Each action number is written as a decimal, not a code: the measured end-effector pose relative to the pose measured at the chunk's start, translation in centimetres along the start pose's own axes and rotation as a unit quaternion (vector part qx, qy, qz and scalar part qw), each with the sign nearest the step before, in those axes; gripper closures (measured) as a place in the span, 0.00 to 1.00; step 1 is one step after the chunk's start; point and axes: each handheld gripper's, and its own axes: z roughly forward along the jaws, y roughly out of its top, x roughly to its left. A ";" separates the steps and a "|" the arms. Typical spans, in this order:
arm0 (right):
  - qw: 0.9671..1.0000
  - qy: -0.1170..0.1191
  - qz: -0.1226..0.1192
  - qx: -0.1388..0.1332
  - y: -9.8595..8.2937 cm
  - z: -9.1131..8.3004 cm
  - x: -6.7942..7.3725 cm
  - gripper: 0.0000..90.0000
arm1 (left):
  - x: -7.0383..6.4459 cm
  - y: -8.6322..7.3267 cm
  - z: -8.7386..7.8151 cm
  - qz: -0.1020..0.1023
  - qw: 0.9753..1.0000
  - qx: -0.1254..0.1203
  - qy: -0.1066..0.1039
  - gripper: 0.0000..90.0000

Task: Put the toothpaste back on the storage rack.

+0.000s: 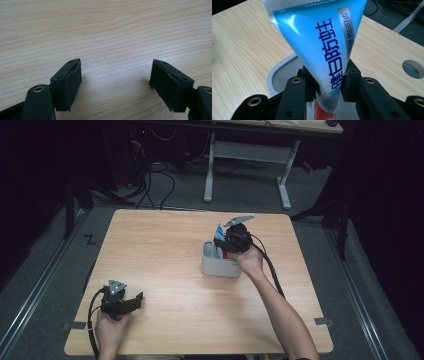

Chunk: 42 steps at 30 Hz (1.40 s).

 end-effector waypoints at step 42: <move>0.997 -0.020 0.044 -0.054 -2.0 -3.8 -1.2 0.52 | -0.1 0.0 0.0 0.002 1.000 0.000 0.001 0.29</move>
